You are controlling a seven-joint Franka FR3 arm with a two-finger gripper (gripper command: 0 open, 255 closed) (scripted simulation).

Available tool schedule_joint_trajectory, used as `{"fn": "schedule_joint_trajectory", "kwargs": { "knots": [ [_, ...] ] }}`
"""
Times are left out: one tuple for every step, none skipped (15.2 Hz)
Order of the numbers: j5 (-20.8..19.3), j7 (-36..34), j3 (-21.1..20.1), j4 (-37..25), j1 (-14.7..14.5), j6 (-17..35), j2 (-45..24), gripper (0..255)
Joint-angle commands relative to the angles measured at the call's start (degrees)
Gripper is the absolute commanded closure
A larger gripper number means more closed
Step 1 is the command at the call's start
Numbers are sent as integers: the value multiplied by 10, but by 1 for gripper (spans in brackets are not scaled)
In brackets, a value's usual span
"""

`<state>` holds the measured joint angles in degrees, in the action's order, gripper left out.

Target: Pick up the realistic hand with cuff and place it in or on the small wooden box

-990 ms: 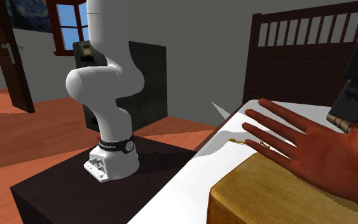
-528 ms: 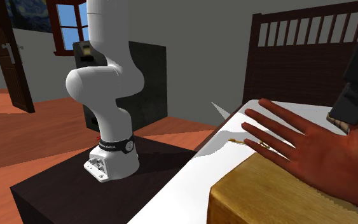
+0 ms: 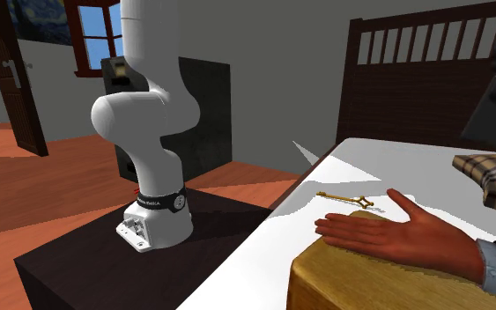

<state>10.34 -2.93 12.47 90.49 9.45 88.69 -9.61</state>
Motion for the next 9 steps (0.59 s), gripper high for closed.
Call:
{"fn": "schedule_joint_trajectory", "kwargs": {
  "knots": [
    [3, 1, 3, -55, 6, -41, -15, 0],
    [4, 1, 4, -79, 8, -59, -22, 0],
    [4, 1, 4, -79, 8, -59, -22, 0],
    [4, 1, 4, -79, 8, -59, -22, 0],
    [4, 1, 4, -79, 8, -59, -22, 0],
    [4, 1, 4, -79, 8, -59, -22, 0],
    [4, 1, 4, -79, 8, -59, -22, 0],
    [4, 1, 4, -79, 8, -59, -22, 0],
    [4, 1, 4, -79, 8, -59, -22, 0]
  ]
}}
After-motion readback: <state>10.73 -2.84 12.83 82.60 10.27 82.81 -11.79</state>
